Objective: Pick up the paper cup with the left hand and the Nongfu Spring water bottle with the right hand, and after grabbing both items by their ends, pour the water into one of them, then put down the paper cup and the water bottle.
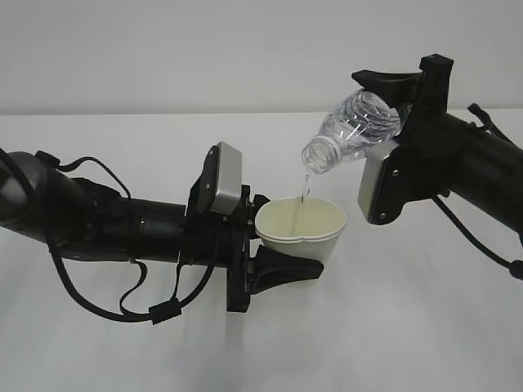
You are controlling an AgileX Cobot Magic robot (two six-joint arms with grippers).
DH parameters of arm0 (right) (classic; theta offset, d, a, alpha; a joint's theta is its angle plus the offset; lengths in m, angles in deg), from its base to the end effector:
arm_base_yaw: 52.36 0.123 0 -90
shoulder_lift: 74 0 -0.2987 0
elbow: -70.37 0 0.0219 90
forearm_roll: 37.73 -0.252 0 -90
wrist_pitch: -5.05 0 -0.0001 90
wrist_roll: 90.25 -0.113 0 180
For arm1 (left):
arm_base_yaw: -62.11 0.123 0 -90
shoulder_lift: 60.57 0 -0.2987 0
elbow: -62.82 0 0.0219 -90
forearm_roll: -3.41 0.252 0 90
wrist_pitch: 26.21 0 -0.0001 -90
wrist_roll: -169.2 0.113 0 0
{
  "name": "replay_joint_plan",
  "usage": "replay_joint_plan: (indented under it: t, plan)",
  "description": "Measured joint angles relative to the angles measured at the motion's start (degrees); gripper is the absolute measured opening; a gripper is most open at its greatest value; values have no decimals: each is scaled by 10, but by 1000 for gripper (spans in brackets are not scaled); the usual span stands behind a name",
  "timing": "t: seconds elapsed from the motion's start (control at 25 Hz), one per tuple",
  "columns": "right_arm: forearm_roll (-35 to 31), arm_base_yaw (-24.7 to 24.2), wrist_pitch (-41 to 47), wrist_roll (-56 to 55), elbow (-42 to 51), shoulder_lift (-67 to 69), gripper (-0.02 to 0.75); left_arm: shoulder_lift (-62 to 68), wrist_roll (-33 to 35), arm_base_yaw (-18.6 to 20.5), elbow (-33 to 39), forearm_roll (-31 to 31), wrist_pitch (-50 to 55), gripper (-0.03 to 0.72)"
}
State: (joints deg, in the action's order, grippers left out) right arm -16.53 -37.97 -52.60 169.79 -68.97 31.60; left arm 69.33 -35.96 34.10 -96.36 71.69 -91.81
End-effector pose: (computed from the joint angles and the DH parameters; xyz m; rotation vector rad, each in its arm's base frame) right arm 0.3267 0.1194 0.2124 -1.4445 0.7712 -0.8058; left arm 0.2995 -0.2675 0.1209 1.3423 1.3407 -1.0533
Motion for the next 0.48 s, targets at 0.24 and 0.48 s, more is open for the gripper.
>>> replay_joint_plan:
  t: [0.24,0.48]
  plan:
    - [0,0,-1,0,0,0,494,0,0,0,0,0,0,410]
    - [0,0,-1,1,0,0,494,0,0,0,0,0,0,410]
